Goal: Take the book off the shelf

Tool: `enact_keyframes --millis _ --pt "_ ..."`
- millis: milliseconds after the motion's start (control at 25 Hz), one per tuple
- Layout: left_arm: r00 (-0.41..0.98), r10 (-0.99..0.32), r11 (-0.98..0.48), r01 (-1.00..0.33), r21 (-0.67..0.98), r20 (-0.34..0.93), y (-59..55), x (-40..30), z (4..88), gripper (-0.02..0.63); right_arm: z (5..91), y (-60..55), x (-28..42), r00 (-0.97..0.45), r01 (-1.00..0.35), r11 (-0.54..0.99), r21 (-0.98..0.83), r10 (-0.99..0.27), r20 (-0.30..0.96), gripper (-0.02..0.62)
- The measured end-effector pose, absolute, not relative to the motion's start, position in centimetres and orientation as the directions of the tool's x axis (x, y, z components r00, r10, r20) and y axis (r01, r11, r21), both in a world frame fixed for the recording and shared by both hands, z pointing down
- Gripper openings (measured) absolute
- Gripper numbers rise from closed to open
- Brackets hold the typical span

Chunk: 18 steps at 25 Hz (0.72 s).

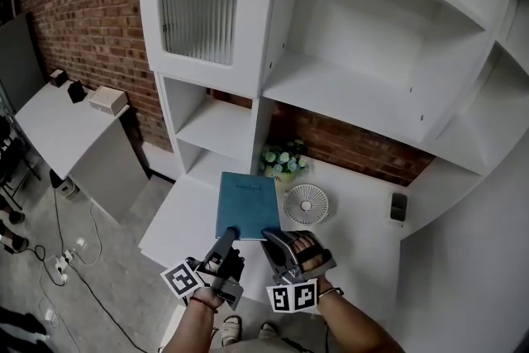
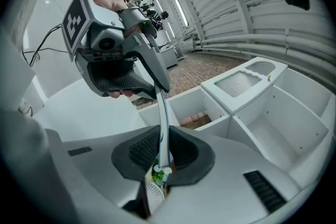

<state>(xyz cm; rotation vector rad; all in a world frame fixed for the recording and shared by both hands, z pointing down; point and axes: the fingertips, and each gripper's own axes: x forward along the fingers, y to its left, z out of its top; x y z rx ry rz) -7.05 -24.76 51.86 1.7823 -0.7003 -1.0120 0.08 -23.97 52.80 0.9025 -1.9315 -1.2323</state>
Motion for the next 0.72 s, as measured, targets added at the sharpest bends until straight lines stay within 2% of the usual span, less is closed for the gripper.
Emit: enact_keyframes --millis 360,720 --pt "0.504 -0.833 -0.270 -0.013 0.963 -0.227 -24.5 -7.5 58.8 0.083 59.7 -23.4 -0.4 -0.520 -0.200 0.444 0.873 -0.804 0.290 0.055" --pt "0.527 -0.846 -0.110 -0.018 0.994 -0.084 -23.2 -7.3 65.7 0.095 66.6 -22.1 -0.4 -0.528 -0.204 0.634 0.746 -0.713 0.462 0.055"
